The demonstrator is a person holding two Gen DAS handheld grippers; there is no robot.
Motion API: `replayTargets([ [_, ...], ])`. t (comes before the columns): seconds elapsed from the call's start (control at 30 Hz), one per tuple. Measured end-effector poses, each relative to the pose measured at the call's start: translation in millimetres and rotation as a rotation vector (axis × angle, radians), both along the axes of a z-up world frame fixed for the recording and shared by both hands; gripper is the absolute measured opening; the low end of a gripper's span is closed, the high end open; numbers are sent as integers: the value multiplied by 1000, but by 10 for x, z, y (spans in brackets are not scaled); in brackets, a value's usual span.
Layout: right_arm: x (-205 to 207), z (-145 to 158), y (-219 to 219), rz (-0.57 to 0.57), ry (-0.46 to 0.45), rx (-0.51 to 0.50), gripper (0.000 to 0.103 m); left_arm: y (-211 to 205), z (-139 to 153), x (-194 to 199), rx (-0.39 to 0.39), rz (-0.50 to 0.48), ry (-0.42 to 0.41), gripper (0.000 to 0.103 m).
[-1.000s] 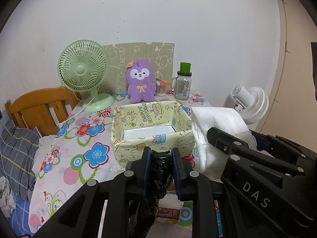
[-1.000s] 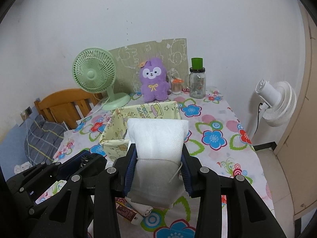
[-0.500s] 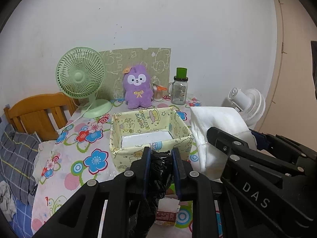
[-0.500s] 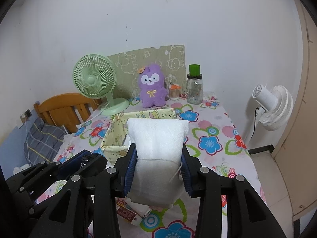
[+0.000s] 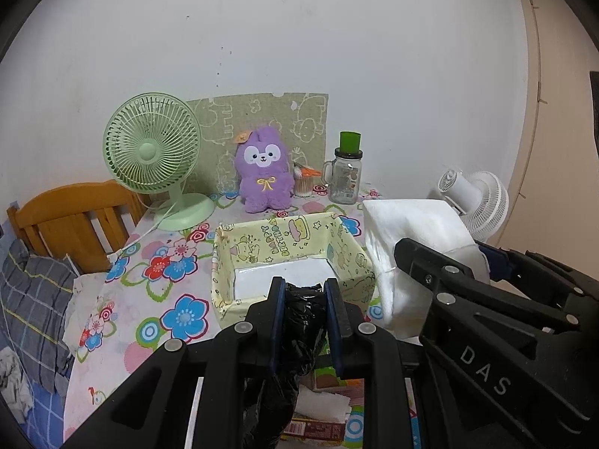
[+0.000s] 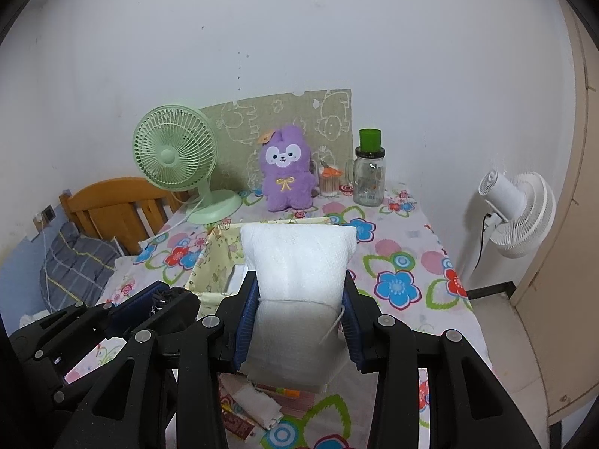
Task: Organize soft objects
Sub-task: 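Lift and carry the white cloth and black item toward the yellow fabric box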
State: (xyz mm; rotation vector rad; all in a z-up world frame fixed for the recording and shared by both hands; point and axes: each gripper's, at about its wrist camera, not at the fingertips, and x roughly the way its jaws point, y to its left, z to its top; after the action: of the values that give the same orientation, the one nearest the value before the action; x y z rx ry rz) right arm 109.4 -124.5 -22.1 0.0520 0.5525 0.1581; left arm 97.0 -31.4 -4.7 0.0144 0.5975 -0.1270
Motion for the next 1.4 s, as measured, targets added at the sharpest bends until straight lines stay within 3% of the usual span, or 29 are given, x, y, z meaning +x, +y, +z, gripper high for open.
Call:
replayTargets([
  [1.4, 945, 117, 131, -4, -12, -45, 44, 115, 28, 913, 21, 10, -12, 19],
])
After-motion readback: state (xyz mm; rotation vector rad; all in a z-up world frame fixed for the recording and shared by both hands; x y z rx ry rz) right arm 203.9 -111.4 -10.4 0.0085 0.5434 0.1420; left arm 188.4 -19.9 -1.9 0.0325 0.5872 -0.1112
